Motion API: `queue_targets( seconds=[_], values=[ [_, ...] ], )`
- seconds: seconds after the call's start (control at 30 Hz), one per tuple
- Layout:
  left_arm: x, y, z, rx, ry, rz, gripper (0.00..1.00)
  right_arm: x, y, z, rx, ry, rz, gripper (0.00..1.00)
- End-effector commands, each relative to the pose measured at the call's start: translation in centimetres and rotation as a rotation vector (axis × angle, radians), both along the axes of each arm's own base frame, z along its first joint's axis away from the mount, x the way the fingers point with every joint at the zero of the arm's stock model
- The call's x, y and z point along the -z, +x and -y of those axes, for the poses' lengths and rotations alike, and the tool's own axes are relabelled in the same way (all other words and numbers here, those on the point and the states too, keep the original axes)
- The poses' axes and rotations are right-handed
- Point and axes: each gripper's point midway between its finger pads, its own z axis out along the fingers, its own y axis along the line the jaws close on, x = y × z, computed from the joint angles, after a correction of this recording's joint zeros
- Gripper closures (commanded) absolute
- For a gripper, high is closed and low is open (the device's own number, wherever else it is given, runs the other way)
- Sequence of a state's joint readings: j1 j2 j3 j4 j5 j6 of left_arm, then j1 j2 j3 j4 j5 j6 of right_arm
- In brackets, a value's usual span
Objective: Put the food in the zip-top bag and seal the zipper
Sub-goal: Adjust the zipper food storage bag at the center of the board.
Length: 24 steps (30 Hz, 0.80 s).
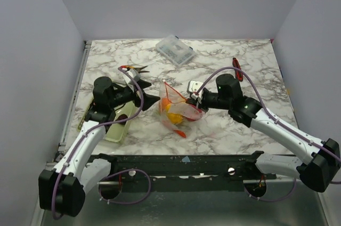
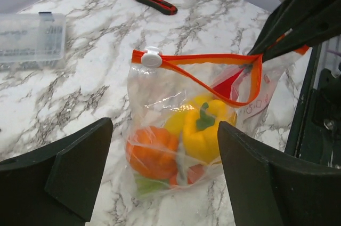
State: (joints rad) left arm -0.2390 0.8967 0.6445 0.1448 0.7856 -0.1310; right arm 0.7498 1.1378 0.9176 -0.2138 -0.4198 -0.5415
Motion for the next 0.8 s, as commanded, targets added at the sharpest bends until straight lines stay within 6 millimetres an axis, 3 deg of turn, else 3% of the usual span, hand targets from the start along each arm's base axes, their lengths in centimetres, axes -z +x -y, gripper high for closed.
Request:
queue_targets(
  seconds=[0.0, 0.37, 0.5, 0.77],
  values=[
    [0.8, -0.6, 1.3, 0.266, 0.047, 0.095, 0.17, -2.1, -0.8, -0.9, -0.119, 0.066, 0.057, 1.0],
    [1.6, 2.3, 1.7, 0.374, 0.057, 0.075, 0.17, -1.9, -0.8, -1.0, -0.099, 0.071, 0.017, 1.0],
    [1.9, 1.0, 2.6, 0.481, 0.02, 0.025, 0.25, -2.1, -0.7, -0.9, -0.09, 0.073, 0.014, 1.0],
    [2.3, 1.7, 3.2, 0.478, -0.018, 0.028, 0.48, -1.5, -0.5, -0.9, -0.071, 0.068, -0.018, 1.0]
  ],
)
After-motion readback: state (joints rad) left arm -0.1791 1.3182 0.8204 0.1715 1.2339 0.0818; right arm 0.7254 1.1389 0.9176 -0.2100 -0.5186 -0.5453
